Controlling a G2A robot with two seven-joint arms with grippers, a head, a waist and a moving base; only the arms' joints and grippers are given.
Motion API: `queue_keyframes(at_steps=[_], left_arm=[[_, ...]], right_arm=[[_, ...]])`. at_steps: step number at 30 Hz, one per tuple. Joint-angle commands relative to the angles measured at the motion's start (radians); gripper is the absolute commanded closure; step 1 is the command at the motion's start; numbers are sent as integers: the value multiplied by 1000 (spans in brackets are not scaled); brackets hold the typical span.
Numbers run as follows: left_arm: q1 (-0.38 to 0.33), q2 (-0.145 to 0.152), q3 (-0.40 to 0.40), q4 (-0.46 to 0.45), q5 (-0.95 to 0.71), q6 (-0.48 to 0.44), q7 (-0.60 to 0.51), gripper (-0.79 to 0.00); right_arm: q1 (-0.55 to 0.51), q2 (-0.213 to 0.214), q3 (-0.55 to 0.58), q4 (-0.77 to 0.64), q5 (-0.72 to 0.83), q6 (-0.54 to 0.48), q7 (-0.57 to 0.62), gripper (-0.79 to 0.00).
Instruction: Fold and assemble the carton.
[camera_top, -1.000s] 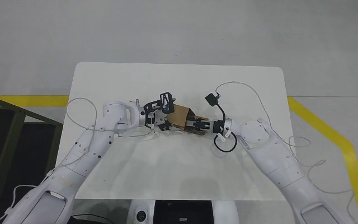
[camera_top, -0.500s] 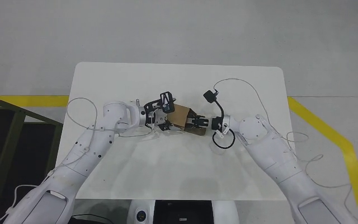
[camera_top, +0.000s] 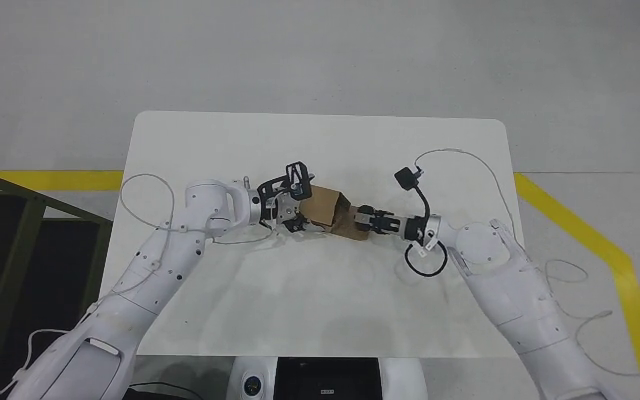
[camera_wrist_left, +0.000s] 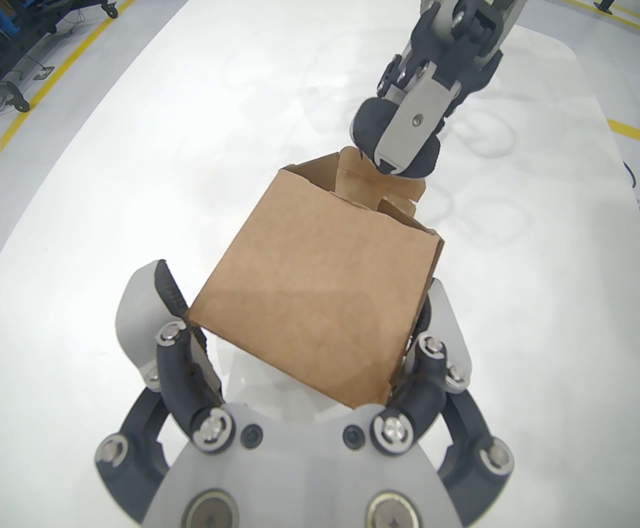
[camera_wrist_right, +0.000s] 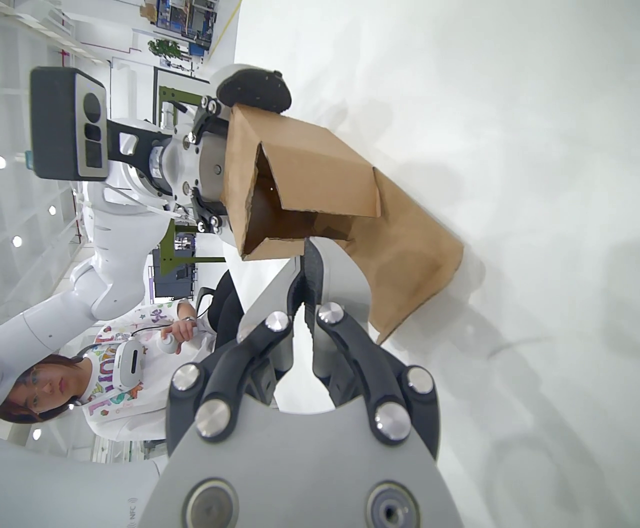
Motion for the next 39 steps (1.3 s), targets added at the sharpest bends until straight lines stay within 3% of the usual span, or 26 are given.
queue_keyframes(at_steps=[1,10,27,33,39], left_arm=[[1,-1,0,-3,3,1,0,-785],[12,2,-16,-11,13,1,3,-785],[25,3,-31,-28,20,-7,-4,-785],[27,2,-35,-26,16,-7,-9,-785],[26,0,-35,-23,12,-11,-13,-785]], right_arm=[[13,-2,-3,12,5,1,-3,0],[112,-36,-98,115,9,10,-13,0],[203,-99,-239,207,65,-16,-11,0],[222,-108,-244,237,74,-34,-5,0],[199,-90,-189,206,72,-38,16,0]])
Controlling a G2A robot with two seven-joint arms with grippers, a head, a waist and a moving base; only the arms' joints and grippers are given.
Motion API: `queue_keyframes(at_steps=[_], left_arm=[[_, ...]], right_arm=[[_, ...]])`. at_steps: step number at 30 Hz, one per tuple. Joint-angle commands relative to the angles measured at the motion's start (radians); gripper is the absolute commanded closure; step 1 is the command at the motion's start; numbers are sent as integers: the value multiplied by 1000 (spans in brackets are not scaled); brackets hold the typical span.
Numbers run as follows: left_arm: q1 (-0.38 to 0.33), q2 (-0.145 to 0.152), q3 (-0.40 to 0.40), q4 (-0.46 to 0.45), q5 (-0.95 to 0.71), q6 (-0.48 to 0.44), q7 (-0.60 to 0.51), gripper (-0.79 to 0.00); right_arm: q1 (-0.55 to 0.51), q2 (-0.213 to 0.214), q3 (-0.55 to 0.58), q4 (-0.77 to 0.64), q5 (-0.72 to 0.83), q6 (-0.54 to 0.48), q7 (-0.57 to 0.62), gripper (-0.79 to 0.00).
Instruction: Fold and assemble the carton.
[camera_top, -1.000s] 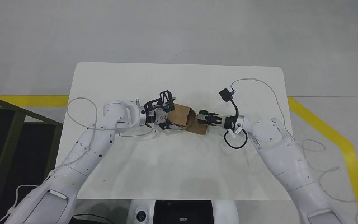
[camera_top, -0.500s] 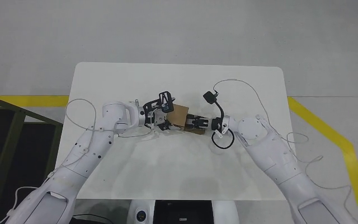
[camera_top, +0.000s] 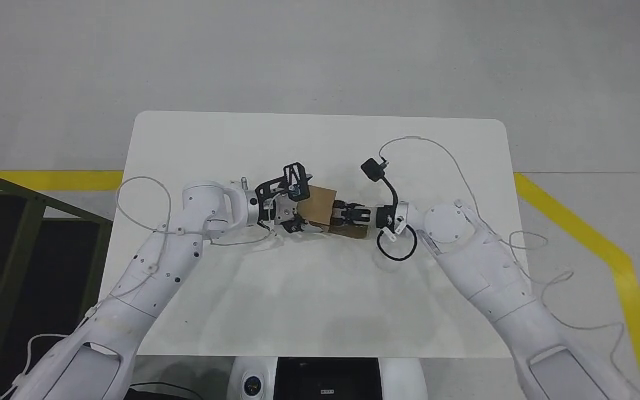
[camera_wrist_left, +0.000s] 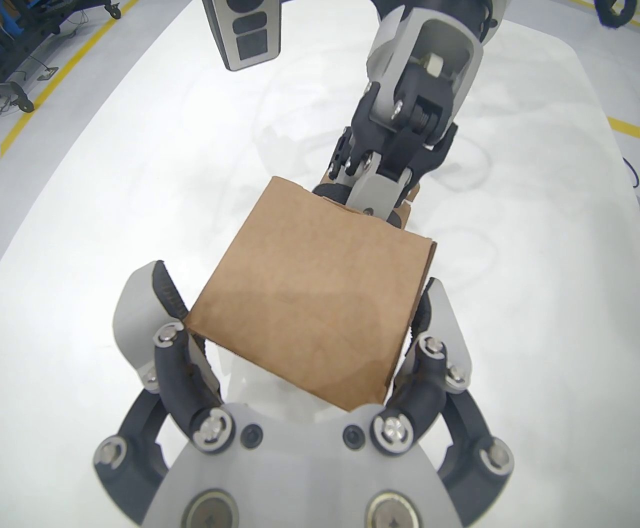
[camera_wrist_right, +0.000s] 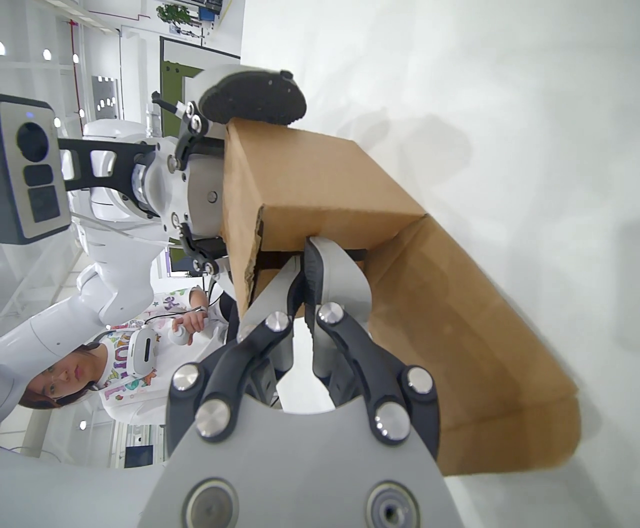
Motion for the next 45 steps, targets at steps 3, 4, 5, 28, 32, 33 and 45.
queue_keyframes(at_steps=[3,4,5,28,32,33,45], left_arm=[[-1,-1,1,2,0,-3,0,-785],[-1,-1,0,2,-1,-2,0,-785],[-1,-2,0,2,0,-2,1,-785],[13,-1,-18,-12,8,-2,16,-785],[17,0,-24,-15,8,-2,16,-785],[19,1,-26,-16,8,-2,16,-785],[26,3,-38,-23,13,-7,17,-785]], right_arm=[[-39,25,65,-59,-8,11,33,0],[-52,32,84,-75,-13,15,37,0],[-68,39,104,-94,-15,22,42,0],[-284,120,322,-287,-77,121,112,-342],[-255,115,297,-247,-75,130,111,-351],[-248,114,292,-238,-80,134,108,-351],[-184,94,210,-165,-66,129,100,-369]])
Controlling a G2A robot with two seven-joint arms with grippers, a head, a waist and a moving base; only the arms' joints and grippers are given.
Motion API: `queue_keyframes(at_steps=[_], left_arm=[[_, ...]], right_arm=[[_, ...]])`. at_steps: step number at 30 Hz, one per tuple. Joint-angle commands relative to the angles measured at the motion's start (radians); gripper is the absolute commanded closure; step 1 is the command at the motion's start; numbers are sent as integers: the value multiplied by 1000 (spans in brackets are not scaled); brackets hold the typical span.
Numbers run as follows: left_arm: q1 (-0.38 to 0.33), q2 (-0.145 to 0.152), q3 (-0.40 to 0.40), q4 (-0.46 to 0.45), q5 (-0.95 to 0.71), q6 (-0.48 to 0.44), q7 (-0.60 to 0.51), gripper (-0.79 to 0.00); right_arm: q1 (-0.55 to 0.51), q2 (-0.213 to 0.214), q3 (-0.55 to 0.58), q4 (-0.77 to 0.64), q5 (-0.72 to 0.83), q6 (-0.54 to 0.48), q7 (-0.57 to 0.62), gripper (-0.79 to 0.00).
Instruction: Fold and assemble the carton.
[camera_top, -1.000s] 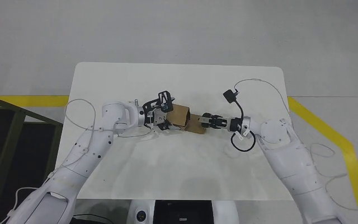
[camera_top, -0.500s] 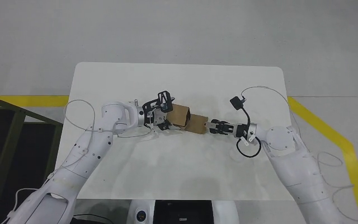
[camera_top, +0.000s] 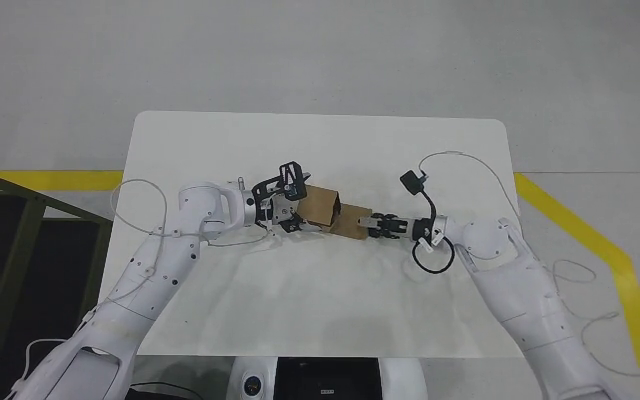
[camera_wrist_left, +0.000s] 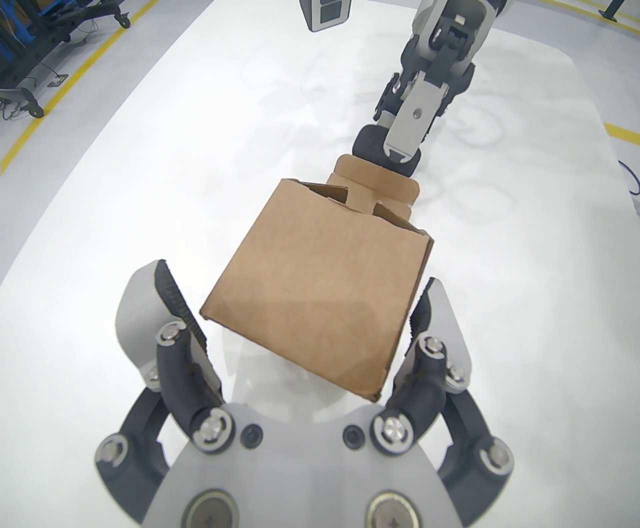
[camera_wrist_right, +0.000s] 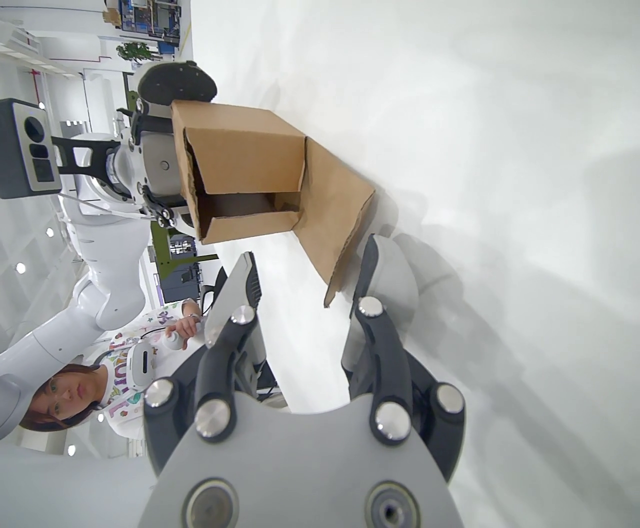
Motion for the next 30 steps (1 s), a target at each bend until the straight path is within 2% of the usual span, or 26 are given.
queue_keyframes(at_steps=[1,14,21,30], left_arm=[[0,0,-1,0,0,-1,-1,-785],[2,0,-7,2,-1,1,-4,-785],[3,-1,-7,5,0,2,-5,-785],[5,0,-12,9,1,-6,-10,-785]], right_arm=[[13,-5,-18,12,8,-4,1,-369],[61,-29,-67,19,157,-76,30,-360],[77,-38,-89,17,186,-97,30,-357],[101,-52,-115,68,222,-131,14,-286]])
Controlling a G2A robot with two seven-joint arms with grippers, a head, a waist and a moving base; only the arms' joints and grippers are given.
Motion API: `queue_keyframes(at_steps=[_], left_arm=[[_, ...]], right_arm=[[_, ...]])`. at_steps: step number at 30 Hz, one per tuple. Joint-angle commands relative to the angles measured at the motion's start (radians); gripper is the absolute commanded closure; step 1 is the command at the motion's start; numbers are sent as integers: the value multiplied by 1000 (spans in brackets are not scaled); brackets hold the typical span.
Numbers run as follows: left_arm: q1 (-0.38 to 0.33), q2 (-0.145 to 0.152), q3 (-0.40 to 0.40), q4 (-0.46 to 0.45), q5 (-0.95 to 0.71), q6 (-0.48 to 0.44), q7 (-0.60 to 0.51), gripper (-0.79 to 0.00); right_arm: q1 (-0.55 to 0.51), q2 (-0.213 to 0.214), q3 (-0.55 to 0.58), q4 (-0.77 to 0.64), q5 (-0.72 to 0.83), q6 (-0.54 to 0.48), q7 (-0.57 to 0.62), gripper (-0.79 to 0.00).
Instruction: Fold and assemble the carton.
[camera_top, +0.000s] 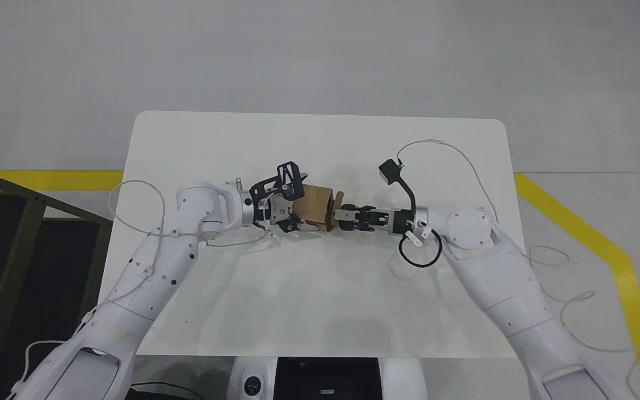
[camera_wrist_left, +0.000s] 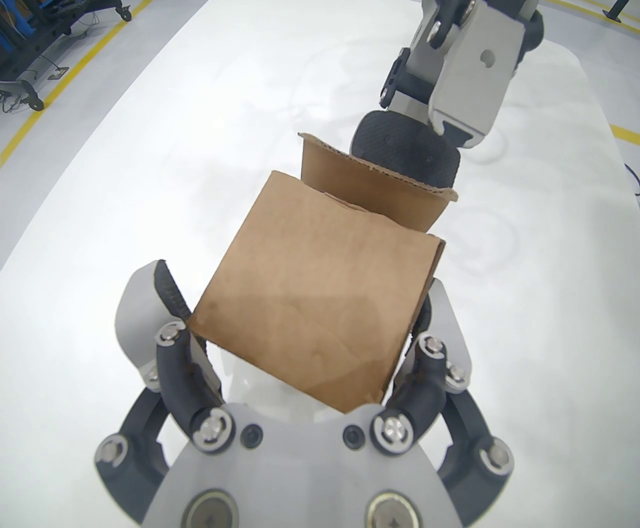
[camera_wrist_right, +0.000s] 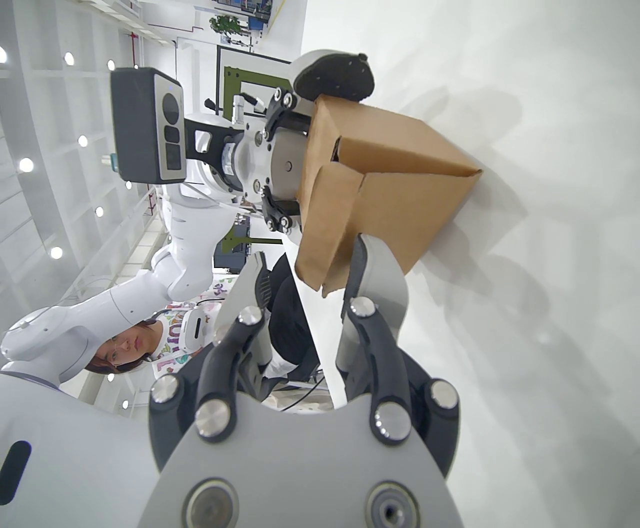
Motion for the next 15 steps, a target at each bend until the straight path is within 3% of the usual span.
queue_keyframes(at_steps=[1,10,15], left_arm=[[0,0,0,1,-2,-1,-2,-785],[-5,-3,10,4,-1,-5,-14,-785],[-8,-4,11,6,2,-6,-15,-785]], right_arm=[[5,-3,-4,15,8,-5,-2,-277],[32,-16,-28,79,32,-19,-6,-179],[52,-22,-39,102,15,-14,-19,-179]])
